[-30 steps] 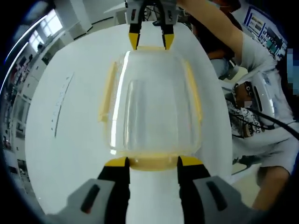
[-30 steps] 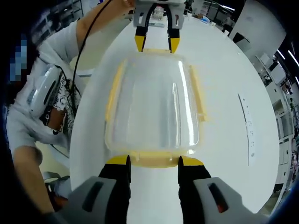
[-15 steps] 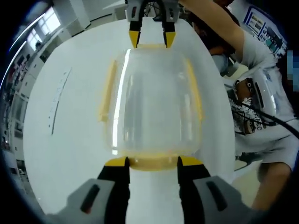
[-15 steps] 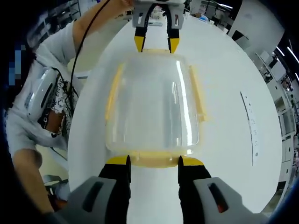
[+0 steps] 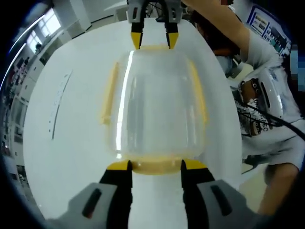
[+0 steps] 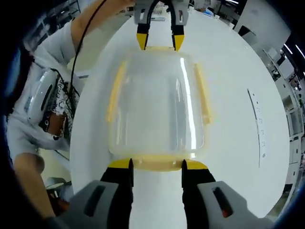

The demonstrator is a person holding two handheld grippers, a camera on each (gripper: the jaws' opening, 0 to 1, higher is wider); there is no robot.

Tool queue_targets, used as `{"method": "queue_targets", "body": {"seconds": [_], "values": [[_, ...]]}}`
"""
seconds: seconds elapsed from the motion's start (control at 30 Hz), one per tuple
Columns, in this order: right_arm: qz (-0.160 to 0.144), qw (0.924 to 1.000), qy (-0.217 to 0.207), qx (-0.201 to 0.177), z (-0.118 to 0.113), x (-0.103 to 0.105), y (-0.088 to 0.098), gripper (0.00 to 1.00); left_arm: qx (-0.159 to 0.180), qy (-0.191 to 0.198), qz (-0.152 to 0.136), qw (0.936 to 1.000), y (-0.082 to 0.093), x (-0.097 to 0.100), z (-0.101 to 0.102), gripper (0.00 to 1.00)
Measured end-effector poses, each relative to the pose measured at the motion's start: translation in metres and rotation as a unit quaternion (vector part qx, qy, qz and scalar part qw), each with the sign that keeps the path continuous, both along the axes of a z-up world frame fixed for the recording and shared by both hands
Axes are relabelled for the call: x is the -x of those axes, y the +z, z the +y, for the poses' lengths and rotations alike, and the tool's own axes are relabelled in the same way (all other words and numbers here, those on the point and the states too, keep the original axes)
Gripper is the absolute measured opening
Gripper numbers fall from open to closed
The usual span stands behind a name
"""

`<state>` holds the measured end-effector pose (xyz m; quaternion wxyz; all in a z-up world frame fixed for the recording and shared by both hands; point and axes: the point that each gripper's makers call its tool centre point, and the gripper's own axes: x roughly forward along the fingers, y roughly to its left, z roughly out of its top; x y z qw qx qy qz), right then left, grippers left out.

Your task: Snap each plastic latch of the storage box into its locked position after aligning the lid with the box until every specified latch is closed and the lid sits flush.

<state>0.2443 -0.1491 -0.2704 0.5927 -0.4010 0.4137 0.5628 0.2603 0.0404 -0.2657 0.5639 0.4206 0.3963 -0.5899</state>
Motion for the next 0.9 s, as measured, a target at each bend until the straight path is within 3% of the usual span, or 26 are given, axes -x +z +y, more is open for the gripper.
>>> {"method": "queue_targets", "body": {"seconds": [0.9], "values": [[0.013, 0.9997, 0.000, -0.020, -0.0033, -0.0033, 0.0009, 0.39, -0.014, -0.001, 0.020, 0.9997, -0.0026, -0.0002, -0.0009, 0.40]]}}
